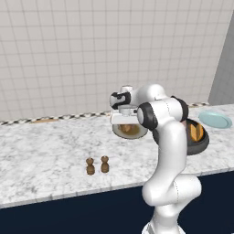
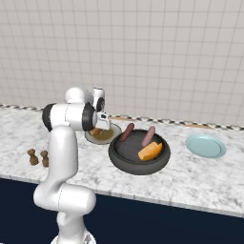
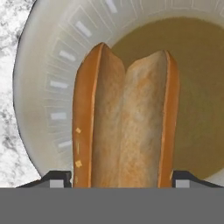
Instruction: Place one bun and one sausage from the bowl on each plate.
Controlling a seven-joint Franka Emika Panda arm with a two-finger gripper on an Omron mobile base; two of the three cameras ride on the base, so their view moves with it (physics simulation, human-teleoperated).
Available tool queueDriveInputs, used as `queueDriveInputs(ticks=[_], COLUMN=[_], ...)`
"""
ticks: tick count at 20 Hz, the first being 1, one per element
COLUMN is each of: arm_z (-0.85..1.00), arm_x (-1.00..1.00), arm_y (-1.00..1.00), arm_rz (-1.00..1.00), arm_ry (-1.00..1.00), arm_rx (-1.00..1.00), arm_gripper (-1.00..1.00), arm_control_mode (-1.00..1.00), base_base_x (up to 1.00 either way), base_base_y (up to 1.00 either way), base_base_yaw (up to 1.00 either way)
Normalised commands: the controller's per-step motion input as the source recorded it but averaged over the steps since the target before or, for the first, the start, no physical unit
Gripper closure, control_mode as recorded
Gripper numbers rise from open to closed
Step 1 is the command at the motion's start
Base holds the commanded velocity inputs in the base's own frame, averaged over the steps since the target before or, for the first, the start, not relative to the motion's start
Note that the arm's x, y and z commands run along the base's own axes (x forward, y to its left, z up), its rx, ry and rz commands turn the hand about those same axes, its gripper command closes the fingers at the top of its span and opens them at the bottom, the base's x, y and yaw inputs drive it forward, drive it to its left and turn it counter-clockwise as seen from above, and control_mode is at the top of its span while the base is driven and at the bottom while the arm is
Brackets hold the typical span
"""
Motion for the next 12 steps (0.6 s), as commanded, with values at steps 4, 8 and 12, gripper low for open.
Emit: queueDriveInputs(ticks=[4, 8, 12], arm_z=[0.00, 0.03, 0.34], arm_x=[0.00, -0.01, -0.05], arm_y=[0.00, 0.00, -0.08], arm_rz=[0.00, 0.00, 0.00], arm_ry=[0.00, 0.00, -0.03], arm_rx=[0.00, 0.00, 0.00], arm_gripper=[-1.00, -1.00, -1.00], arm_control_mode=[-1.00, -1.00, -1.00], base_base_x=[0.00, 0.00, 0.00], base_base_y=[0.00, 0.00, 0.00], base_base_yaw=[0.00, 0.00, 0.00])
